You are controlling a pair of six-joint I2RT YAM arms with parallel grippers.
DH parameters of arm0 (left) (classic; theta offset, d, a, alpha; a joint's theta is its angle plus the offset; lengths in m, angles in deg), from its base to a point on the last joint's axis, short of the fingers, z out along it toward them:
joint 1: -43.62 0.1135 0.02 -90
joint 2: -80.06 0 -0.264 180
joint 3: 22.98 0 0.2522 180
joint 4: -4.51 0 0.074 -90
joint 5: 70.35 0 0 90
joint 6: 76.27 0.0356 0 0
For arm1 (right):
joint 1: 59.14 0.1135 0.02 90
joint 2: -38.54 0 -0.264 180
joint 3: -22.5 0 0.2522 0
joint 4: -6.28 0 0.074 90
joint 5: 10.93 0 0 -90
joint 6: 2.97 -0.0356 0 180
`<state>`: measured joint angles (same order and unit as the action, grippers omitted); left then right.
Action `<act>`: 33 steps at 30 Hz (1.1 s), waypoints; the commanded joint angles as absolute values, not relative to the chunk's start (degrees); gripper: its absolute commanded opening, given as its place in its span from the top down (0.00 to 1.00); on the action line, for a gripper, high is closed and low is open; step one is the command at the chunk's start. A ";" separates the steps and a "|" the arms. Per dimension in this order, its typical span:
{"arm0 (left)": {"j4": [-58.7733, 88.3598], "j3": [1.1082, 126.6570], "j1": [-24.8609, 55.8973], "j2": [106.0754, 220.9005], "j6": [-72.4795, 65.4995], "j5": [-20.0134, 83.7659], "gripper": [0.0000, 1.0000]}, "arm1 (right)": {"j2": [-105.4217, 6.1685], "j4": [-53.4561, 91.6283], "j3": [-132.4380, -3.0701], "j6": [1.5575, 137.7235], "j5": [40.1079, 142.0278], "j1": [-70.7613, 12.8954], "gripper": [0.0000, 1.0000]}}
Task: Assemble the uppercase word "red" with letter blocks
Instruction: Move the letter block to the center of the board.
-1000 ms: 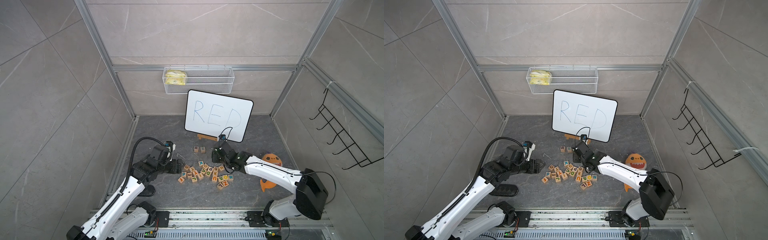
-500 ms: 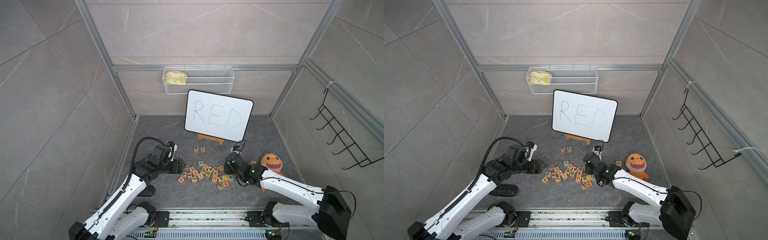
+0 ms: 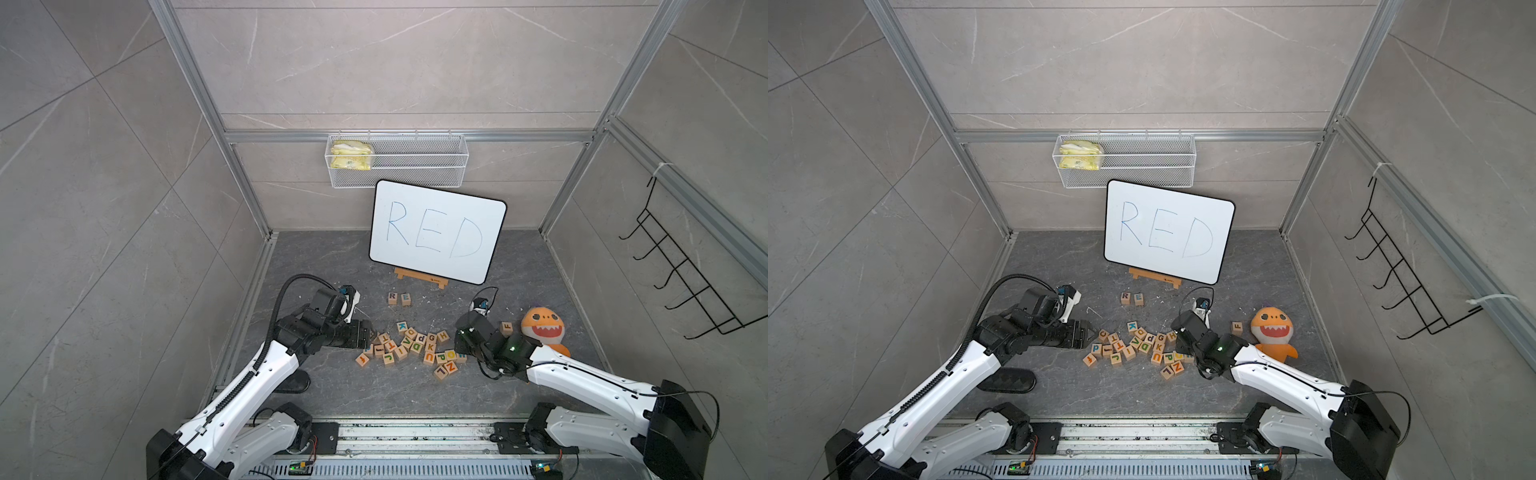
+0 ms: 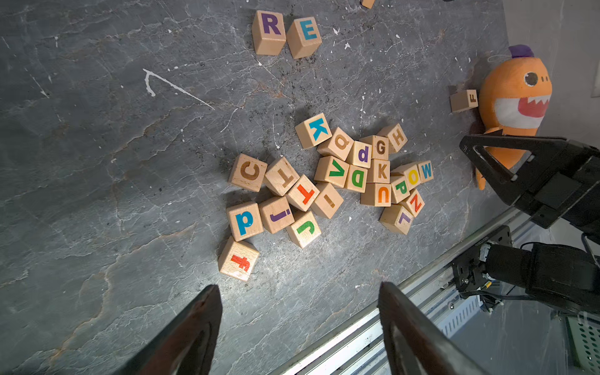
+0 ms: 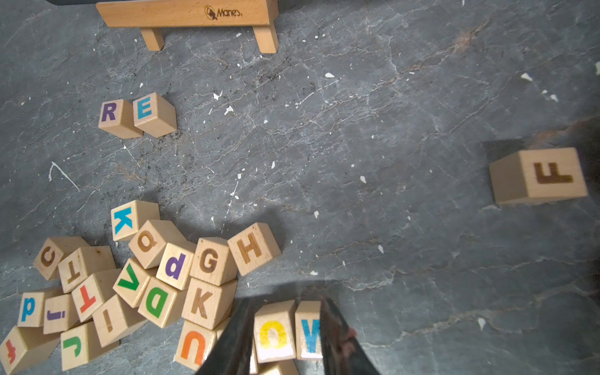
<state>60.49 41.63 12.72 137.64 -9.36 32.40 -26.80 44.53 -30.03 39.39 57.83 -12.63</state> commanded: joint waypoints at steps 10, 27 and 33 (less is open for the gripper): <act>63.58 43.43 12.20 139.11 -11.18 28.20 0.20 | -28.67 43.90 -31.84 40.57 59.90 -12.33 0.64; 62.75 42.87 12.20 141.22 -11.23 28.22 0.20 | -30.16 44.56 -33.83 43.76 62.63 -10.83 0.64; 62.33 42.63 12.16 140.64 -11.36 29.58 0.20 | -28.40 50.19 -35.51 44.52 63.47 -9.39 0.64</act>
